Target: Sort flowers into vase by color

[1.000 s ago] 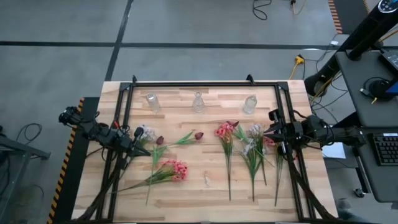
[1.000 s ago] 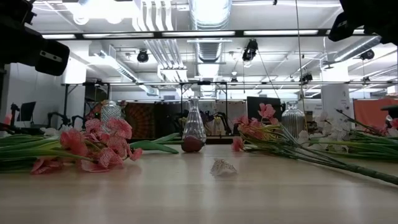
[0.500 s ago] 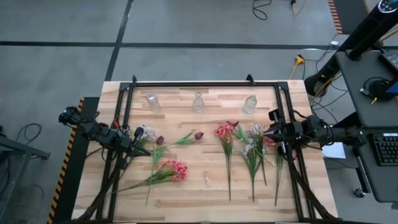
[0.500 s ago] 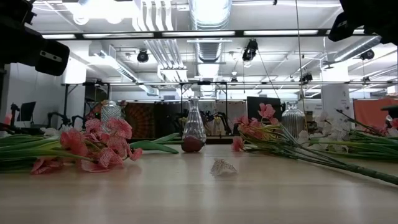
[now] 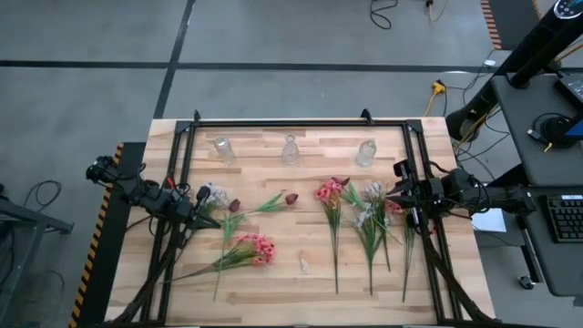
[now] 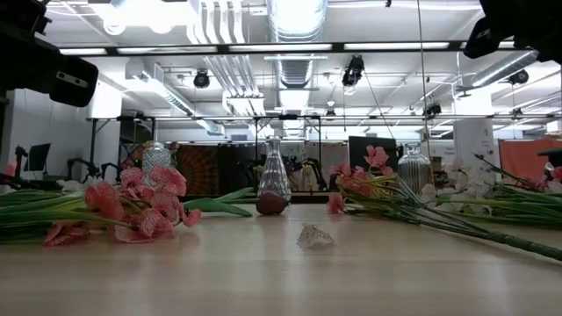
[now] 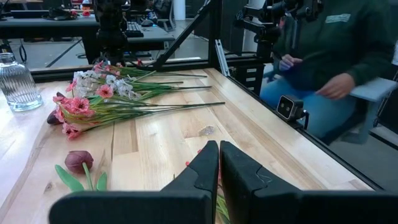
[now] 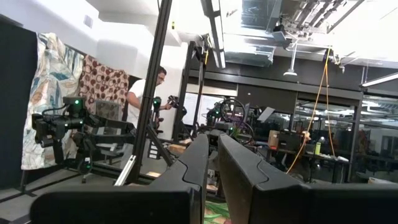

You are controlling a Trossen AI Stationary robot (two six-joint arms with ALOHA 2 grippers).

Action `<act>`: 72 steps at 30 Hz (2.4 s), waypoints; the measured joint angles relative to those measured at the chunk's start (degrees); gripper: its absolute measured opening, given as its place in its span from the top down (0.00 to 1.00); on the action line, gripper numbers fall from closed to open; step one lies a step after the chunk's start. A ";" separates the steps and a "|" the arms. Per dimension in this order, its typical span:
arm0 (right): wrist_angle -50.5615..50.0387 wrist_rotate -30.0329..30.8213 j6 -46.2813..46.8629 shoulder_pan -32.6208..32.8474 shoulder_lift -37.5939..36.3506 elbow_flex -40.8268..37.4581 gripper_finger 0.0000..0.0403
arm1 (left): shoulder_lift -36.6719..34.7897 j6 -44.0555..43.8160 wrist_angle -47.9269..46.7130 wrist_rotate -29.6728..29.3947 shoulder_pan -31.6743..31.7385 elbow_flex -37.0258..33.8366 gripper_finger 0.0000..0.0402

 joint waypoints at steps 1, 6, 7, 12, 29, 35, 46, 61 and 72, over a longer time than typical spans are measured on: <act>0.02 0.00 0.00 0.02 0.00 0.00 0.92 | -0.01 0.00 -0.01 -0.01 0.02 0.00 1.00; 0.00 0.01 0.00 0.00 -0.01 0.00 0.92 | -0.01 0.00 -0.01 -0.01 0.02 0.00 1.00; 0.02 0.00 0.00 0.01 0.00 0.00 0.92 | 0.00 0.00 0.00 0.00 0.01 0.00 1.00; 0.00 0.02 0.00 0.02 0.01 0.00 0.92 | -0.02 0.00 -0.01 0.01 0.02 -0.02 1.00; 0.02 0.02 0.00 0.00 0.01 0.00 0.92 | 0.18 -0.08 11.87 -0.01 0.02 -0.04 1.00; 0.04 -0.02 3.88 0.02 0.00 0.00 0.92 | 0.28 -0.46 26.05 -0.01 0.02 -0.04 1.00; 1.12 2.37 18.63 0.02 0.15 0.00 0.92 | 3.02 -3.85 20.61 -0.01 0.00 -0.68 1.00; 6.96 15.33 22.47 0.01 11.50 2.21 0.92 | 5.37 -1.66 24.10 -0.70 0.02 3.83 1.00; -19.06 16.50 28.84 0.00 23.94 19.48 0.92 | 11.71 1.61 34.46 -27.16 0.02 3.85 1.00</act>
